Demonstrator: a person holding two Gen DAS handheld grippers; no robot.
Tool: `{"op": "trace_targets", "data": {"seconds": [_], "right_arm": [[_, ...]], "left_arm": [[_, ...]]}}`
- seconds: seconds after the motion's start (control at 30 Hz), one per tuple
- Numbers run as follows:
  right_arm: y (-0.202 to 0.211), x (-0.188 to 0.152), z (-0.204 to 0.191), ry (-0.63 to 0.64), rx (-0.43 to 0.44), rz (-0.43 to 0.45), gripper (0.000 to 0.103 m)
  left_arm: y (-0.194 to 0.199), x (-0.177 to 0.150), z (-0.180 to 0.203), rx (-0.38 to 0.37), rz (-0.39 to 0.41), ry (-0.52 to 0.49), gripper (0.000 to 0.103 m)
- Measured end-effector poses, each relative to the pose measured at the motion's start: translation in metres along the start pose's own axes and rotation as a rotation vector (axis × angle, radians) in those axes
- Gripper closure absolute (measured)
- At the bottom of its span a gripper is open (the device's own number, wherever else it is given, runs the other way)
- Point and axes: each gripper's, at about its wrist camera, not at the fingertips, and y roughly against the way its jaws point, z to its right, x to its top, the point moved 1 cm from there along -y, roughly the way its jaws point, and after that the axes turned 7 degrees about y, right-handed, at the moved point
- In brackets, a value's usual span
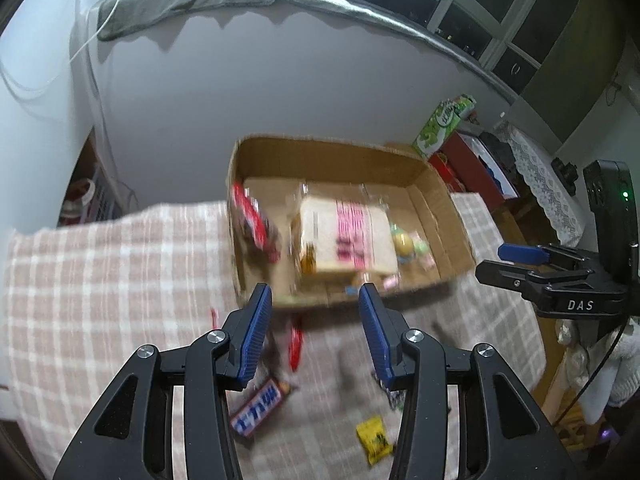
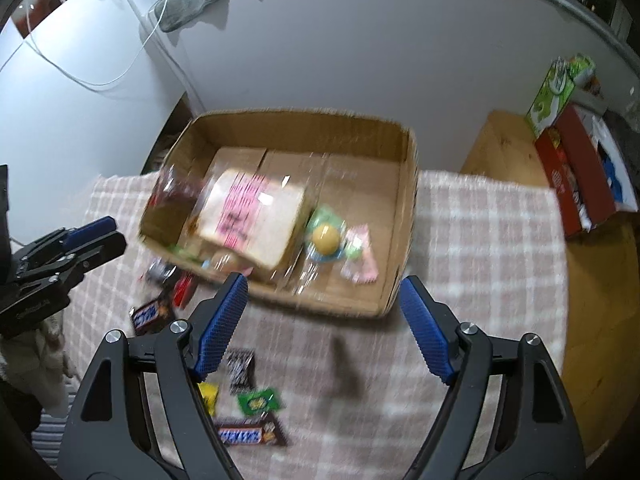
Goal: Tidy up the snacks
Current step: 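Move the right gripper to the Snickers bar while the left approaches the yellow candy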
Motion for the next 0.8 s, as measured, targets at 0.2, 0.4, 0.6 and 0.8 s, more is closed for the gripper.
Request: {"op": "trace_targets", "data": {"seconds": [0.2,0.4,0.6,0.8], "right_arm": [[-0.003,-0.056,-0.005,-0.113,0.051,-0.072,0.022],[-0.019,-0.112,-0.008,-0.24,0.085,-0.171,0.022],[-0.028,-0.134,-0.014,-0.331,0.138,-0.209,0.022],[-0.037,-0.129,-0.028,-0.355,0.144,-0.216,0.024]], "left_arm": [[-0.002,-0.036,-0.002,-0.014,-0.065,0.026,0.059],[-0.005,-0.068,-0.007,-0.021,-0.115,0.065,0.059],[-0.01,-0.087,-0.005,-0.03,-0.149,0.069,0.059],[-0.015,-0.101,-0.002,-0.044,-0.168,0.072,0.059]]}}
